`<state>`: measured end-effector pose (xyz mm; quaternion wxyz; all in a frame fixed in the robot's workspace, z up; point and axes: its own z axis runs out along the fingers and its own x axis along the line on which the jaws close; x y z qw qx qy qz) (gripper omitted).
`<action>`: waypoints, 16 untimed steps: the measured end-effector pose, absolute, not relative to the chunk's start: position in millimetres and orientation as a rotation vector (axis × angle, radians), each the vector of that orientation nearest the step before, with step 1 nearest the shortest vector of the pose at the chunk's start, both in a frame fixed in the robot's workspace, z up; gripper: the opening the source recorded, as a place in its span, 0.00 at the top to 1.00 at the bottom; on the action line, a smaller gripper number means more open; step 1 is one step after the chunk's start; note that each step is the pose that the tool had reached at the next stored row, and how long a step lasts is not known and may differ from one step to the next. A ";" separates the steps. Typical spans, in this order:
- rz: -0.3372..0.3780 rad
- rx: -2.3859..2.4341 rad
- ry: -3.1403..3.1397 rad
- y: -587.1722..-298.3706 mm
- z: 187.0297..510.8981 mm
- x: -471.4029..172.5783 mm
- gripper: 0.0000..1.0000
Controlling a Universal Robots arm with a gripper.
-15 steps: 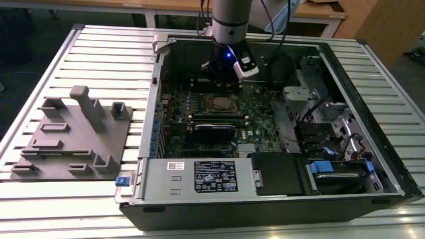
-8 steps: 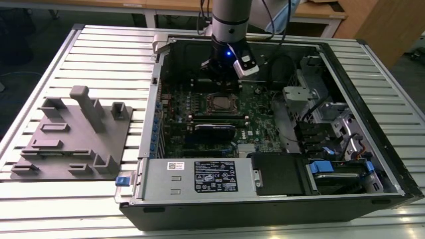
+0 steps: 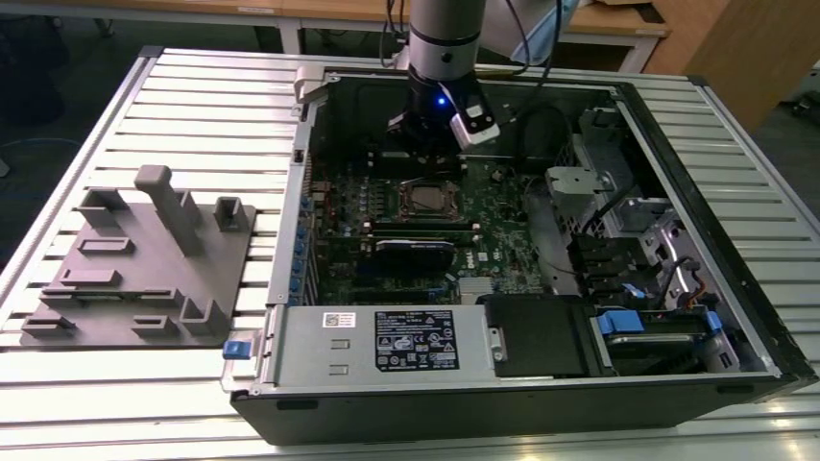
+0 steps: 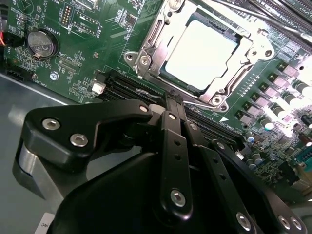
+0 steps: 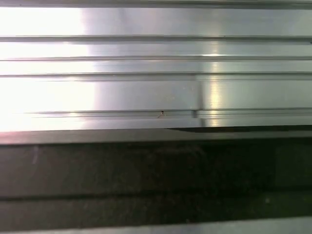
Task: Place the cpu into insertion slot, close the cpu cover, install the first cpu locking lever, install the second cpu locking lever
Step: 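Install the first cpu locking lever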
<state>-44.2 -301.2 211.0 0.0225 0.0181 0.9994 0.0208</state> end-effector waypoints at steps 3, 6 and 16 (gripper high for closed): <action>0.064 0.056 3.096 -300.5 211.0 -43.9 0.89; 0.064 0.056 3.095 -300.1 211.0 -42.4 0.89; 0.063 0.056 3.096 -295.9 211.0 -35.6 0.89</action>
